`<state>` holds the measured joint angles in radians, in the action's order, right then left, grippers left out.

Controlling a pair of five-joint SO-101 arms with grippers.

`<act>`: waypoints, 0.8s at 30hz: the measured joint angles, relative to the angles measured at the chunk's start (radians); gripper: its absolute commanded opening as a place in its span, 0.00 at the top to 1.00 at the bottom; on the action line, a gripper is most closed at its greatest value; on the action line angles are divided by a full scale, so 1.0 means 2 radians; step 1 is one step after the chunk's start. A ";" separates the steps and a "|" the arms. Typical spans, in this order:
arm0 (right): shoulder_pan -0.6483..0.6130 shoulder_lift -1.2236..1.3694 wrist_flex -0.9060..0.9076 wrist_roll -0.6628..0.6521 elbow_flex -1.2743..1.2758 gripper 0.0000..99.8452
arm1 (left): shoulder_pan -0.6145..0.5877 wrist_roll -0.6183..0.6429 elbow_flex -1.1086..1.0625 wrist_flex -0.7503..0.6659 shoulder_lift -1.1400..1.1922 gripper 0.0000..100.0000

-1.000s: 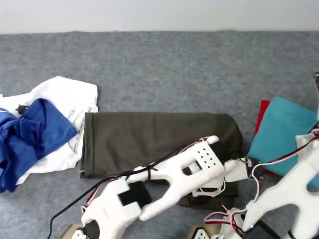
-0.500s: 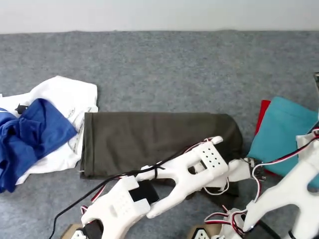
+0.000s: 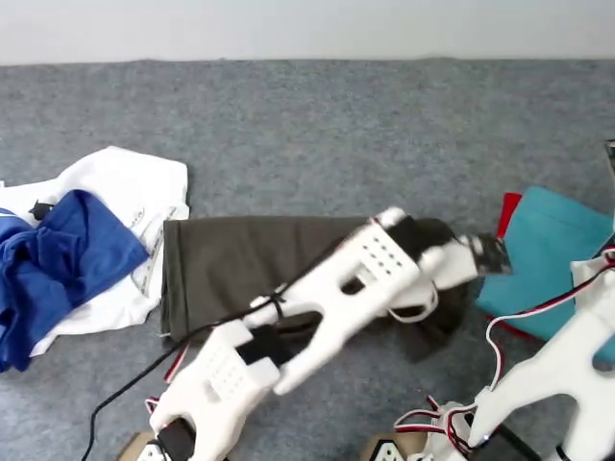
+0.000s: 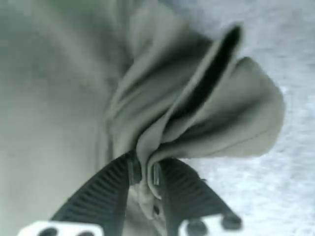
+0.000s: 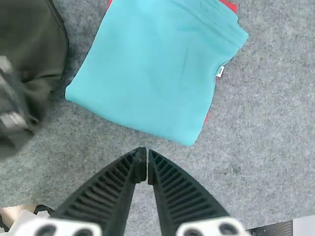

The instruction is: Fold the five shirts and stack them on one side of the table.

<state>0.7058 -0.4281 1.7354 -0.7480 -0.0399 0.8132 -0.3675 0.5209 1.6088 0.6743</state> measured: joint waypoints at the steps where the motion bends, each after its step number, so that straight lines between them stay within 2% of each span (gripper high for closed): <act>1: 0.000 0.000 0.000 0.000 0.000 0.99 | -0.008 0.000 0.000 0.000 0.000 0.98; 14: 0.000 0.000 0.000 0.000 0.002 0.99 | -0.074 0.000 0.006 -0.012 0.015 0.98; 21: 0.000 0.000 0.000 0.000 0.004 0.99 | -0.113 0.021 0.009 -0.028 0.060 0.81; 24: 0.000 0.000 0.000 0.000 0.004 0.99 | -0.131 0.038 0.013 -0.028 0.062 0.79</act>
<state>0.7058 -0.4281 1.7354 -0.7480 -0.0322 0.5508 -0.2908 0.5470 1.5520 0.7986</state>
